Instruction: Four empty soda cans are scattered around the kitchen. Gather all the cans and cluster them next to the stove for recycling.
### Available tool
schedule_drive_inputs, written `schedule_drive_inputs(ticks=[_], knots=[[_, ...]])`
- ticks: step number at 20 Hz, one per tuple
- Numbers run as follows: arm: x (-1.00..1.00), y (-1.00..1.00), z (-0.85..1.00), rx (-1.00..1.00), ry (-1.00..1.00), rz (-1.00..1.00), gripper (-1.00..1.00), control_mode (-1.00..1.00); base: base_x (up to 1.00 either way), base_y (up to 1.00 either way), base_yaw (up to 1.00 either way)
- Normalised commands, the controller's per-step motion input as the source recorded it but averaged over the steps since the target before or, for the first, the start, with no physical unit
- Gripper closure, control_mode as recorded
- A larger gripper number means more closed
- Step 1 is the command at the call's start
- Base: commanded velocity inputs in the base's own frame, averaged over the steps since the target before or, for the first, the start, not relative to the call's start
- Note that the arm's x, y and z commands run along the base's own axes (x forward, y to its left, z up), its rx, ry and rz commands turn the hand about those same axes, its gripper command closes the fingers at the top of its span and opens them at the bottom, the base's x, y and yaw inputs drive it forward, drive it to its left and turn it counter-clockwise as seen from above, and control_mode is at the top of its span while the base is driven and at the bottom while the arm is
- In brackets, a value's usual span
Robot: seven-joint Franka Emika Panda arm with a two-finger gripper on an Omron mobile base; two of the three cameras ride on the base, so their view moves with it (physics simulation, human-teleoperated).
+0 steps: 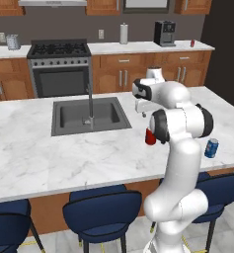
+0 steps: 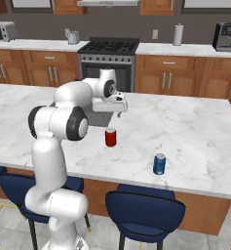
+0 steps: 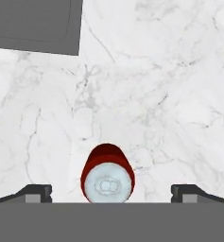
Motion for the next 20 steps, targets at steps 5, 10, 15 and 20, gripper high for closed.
schedule_drive_inputs(ticks=[5,10,15,20], knots=[[-0.13,0.06,-0.32,0.00,0.03,-0.09,-1.00,-1.00,0.00,0.00,0.00],[-0.22,0.01,-0.26,0.00,0.05,-0.08,-1.00,-1.00,0.00,0.00,0.00],[-0.20,-0.02,-0.14,0.00,0.03,-0.07,-1.00,-1.00,0.00,0.00,0.00],[0.00,-0.01,-0.09,0.00,0.00,-0.03,-1.00,-1.00,0.00,0.00,0.00]])
